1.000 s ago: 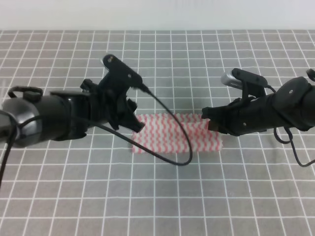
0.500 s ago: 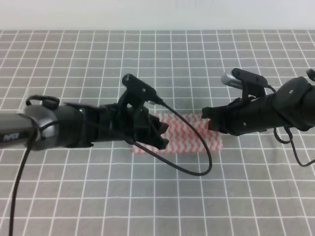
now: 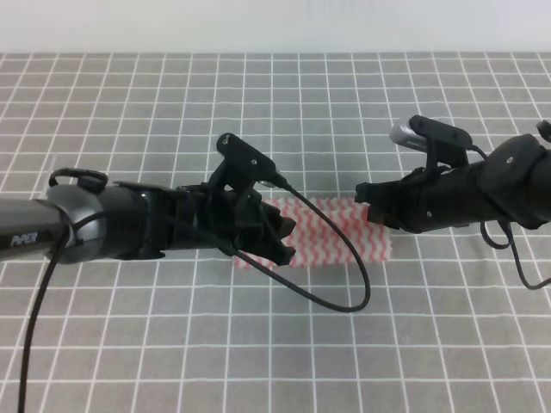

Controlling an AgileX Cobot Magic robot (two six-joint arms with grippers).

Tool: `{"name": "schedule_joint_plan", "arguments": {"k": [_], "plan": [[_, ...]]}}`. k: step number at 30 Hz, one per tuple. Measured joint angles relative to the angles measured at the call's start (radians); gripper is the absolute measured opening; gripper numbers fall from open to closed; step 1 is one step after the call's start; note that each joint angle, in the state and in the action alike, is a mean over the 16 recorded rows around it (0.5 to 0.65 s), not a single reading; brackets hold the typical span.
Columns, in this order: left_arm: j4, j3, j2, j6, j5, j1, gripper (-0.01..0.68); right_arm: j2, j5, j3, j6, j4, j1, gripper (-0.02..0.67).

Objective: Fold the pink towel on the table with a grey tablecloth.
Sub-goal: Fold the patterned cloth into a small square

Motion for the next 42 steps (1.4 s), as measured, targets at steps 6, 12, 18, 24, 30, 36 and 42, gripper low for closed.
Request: {"name": "schedule_joint_plan", "arguments": {"k": [6, 12, 18, 24, 30, 36, 42], "plan": [[0.000, 0.000, 0.005, 0.007, 0.000, 0.000, 0.213, 0.000, -0.009, 0.000, -0.001, 0.020, 0.000, -0.009], [0.000, 0.000, 0.013, 0.014, -0.001, 0.000, 0.213, 0.000, -0.024, 0.000, -0.002, 0.052, 0.000, 0.030], [0.000, 0.000, 0.020, 0.024, -0.004, 0.000, 0.212, 0.000, -0.049, 0.000, -0.002, 0.080, 0.000, 0.117], [0.000, 0.000, 0.021, 0.033, -0.007, 0.000, 0.212, -0.001, -0.103, 0.000, -0.003, 0.093, 0.000, 0.204], [0.000, 0.000, 0.008, 0.037, -0.020, 0.000, 0.212, -0.001, -0.133, -0.010, -0.019, 0.089, -0.001, 0.245], [-0.001, 0.000, -0.032, -0.037, -0.044, 0.000, 0.183, 0.000, -0.072, -0.043, -0.039, 0.067, -0.002, 0.195], [0.043, 0.001, -0.078, -0.189, -0.035, 0.001, 0.111, 0.000, 0.075, -0.080, -0.054, 0.025, -0.002, 0.099]]}}
